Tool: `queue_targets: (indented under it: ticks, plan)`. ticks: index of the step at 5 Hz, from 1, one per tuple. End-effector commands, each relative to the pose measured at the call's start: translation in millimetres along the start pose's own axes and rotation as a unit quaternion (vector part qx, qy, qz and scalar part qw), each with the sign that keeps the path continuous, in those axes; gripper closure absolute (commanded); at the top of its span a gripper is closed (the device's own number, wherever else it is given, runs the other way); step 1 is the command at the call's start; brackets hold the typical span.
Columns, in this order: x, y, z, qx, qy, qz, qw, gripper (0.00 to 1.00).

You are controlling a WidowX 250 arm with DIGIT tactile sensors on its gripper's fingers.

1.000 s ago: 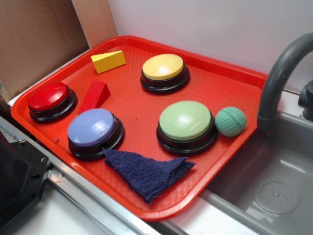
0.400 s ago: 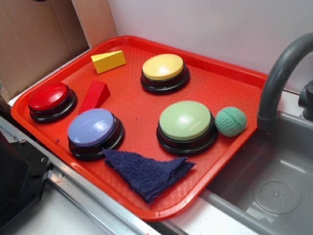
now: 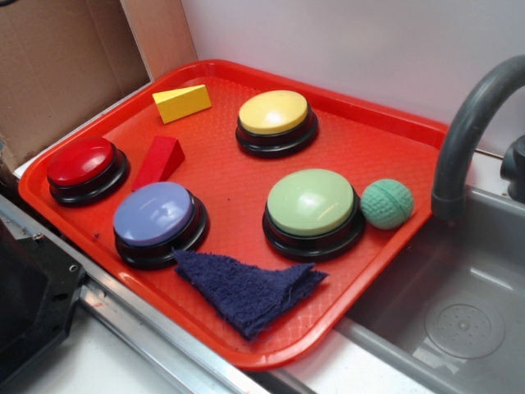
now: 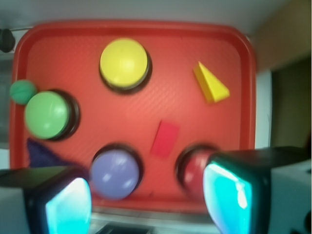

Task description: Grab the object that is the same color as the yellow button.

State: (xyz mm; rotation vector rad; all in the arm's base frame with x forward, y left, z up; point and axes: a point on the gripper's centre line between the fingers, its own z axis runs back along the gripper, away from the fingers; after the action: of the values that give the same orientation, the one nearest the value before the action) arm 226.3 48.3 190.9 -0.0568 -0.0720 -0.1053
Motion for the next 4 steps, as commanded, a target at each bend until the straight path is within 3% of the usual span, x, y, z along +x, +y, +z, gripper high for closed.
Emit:
queue_targets:
  ticks: [1,2,3,4]
  plan:
    - [37,40,-37,0.006,0.014,-0.057,0.998,0.0]
    - [46,59,-71,0.017,0.043,-0.054,0.997,0.0]
    - [53,67,-97,0.036,0.03,-0.116,0.992,0.0]
    - [57,76,-118,0.052,0.04,-0.125,0.99,0.0]
